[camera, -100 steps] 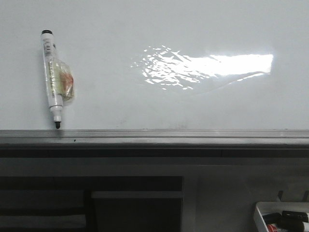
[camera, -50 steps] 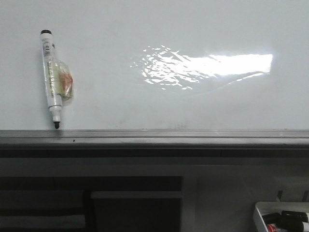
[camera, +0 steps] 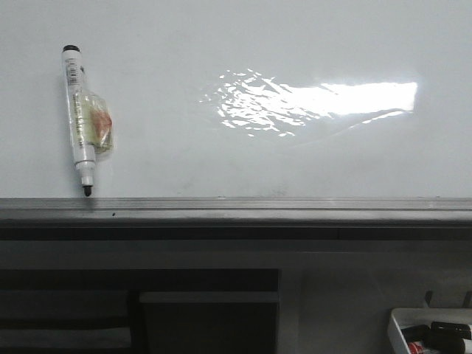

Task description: Write number 4 on whiteboard

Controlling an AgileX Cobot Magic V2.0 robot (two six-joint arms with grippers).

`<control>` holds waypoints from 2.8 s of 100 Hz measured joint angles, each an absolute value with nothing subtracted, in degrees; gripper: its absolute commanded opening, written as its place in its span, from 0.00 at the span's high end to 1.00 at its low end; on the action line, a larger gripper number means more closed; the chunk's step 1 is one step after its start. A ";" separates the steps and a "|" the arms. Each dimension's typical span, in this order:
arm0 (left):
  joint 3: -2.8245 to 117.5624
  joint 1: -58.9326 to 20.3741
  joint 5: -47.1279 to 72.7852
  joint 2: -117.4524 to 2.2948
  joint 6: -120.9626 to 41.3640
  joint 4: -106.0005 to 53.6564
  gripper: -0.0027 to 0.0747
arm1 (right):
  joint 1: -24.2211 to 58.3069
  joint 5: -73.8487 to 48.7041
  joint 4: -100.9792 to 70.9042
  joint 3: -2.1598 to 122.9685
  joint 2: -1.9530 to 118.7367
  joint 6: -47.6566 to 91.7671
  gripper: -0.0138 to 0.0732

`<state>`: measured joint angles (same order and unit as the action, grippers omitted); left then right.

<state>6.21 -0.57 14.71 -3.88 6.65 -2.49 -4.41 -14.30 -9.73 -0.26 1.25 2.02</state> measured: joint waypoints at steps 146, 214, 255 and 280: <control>11.52 -36.04 -12.00 -35.70 6.91 -6.46 0.39 | -4.28 -14.25 -11.95 9.01 23.25 2.12 0.91; 19.03 -42.95 -23.30 -68.31 7.04 -17.40 0.40 | -2.09 -13.83 -11.95 9.01 23.25 2.12 0.91; 19.14 -43.44 -28.38 -73.46 7.04 -18.69 0.89 | 12.61 -12.18 -11.95 9.01 23.25 2.01 0.91; 19.29 -43.44 -28.17 -73.87 7.04 -17.50 0.99 | 22.49 -16.03 -11.95 13.76 24.74 3.40 0.91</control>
<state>19.29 -43.44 -28.17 -73.87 7.04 -17.50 22.49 -16.03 -11.95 13.76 24.74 3.40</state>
